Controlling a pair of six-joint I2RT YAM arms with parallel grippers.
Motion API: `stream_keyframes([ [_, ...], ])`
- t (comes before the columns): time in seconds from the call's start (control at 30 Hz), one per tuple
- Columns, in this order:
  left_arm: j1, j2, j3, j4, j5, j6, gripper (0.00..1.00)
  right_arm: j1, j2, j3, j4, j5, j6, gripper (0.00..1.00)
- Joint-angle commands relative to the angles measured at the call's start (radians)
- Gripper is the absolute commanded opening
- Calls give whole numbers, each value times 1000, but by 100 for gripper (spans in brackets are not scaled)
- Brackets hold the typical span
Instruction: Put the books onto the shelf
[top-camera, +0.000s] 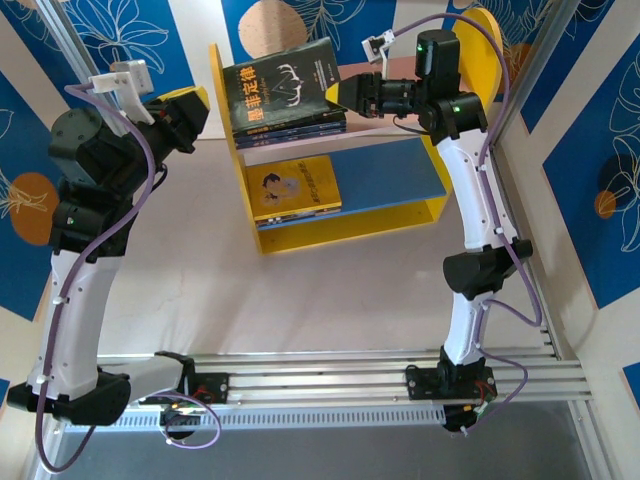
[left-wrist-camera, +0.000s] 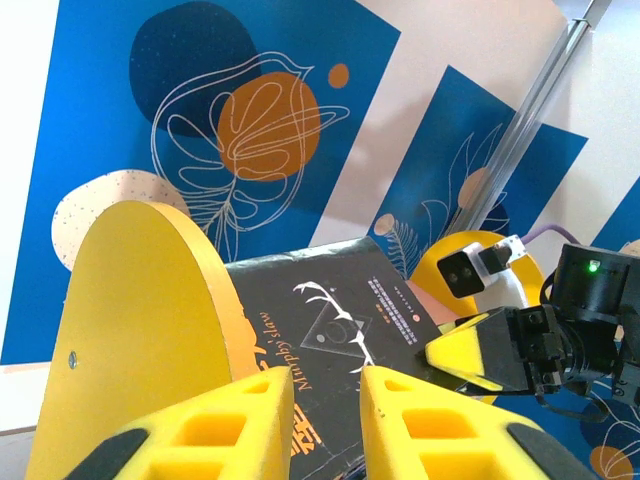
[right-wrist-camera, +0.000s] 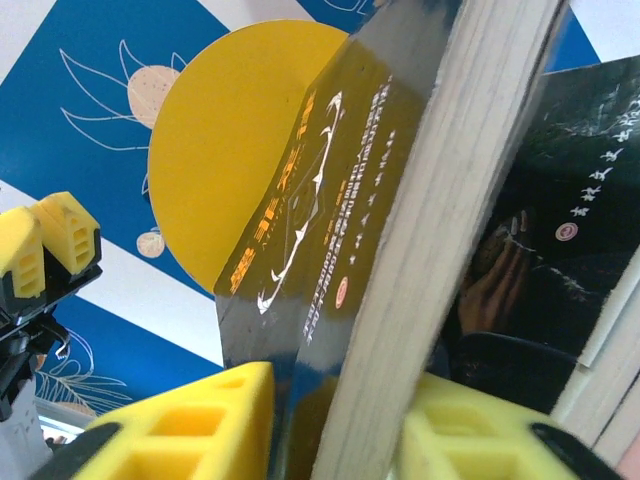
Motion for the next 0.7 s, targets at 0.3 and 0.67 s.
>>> stream_keyframes([
  [0.3, 6, 1, 24, 21, 11, 23, 25, 13, 12, 68, -33, 30, -59, 53],
  [0.67, 6, 0, 22, 14, 8, 30, 25, 23, 22, 102, -100, 115, -124, 62],
])
